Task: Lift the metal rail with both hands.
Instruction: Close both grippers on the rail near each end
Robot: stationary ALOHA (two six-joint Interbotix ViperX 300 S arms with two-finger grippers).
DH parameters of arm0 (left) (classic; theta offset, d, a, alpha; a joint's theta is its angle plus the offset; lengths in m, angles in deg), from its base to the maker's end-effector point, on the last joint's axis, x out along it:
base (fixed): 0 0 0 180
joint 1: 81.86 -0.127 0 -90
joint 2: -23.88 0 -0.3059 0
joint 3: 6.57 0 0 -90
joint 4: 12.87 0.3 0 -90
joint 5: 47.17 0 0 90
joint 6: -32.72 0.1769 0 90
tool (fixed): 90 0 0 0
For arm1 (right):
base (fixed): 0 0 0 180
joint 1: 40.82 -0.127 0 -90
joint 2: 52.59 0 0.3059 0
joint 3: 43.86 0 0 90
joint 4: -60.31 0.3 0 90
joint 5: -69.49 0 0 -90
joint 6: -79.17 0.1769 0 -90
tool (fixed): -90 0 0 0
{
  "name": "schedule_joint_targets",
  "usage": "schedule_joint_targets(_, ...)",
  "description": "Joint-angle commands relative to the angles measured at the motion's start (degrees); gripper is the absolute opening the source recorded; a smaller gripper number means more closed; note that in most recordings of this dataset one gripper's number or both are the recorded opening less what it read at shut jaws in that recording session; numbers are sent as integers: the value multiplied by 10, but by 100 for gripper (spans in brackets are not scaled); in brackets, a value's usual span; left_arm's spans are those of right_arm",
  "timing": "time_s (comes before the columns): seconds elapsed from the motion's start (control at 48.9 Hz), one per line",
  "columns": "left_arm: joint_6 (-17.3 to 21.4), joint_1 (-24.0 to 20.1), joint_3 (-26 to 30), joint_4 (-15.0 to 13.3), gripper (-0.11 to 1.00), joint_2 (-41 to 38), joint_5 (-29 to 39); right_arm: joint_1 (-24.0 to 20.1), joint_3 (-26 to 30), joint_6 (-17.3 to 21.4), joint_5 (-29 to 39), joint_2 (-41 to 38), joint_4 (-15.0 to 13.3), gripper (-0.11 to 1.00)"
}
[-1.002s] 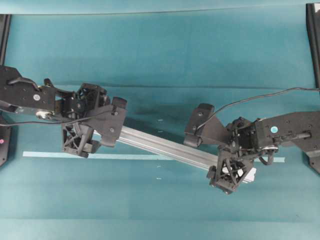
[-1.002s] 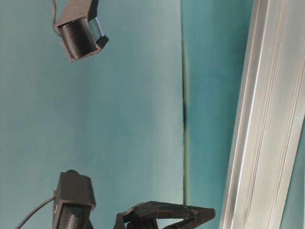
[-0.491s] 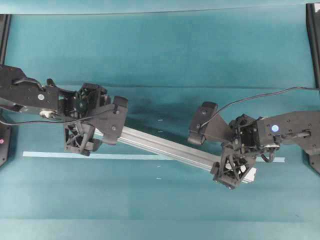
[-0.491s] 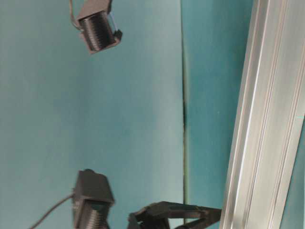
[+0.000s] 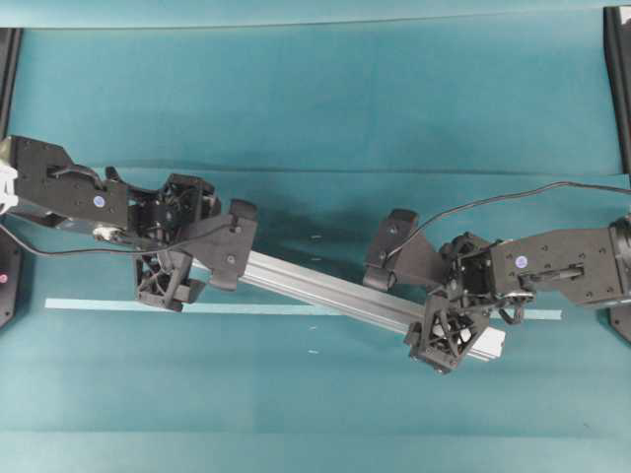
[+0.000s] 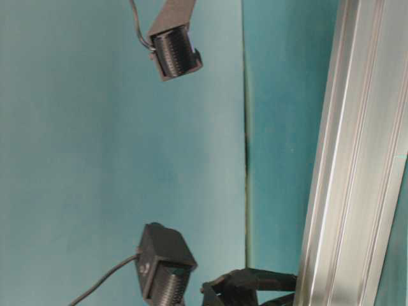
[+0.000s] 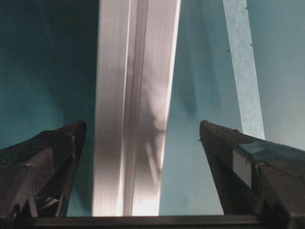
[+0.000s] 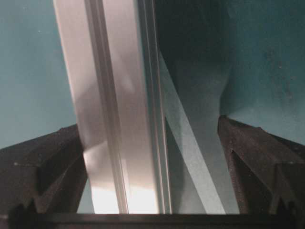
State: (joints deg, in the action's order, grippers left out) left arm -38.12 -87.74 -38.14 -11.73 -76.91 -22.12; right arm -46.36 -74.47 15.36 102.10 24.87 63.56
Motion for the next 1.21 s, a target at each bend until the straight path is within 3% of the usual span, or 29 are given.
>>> schedule_joint_targets(0.0,-1,-3,3,2,94,3,-4,-2,1,-1,-4,-4,-1,99)
schedule_joint_targets(0.941,0,-21,-3,2,91,15,-4,-11,2,0,-2,-7,2,99)
schedule_joint_targets(1.064,1,-21,-3,2,82,21,-4,-11,4,1,-2,-8,4,97)
schedule_joint_targets(1.186,6,-20,-7,2,53,26,-5,-10,10,3,3,-10,8,85)
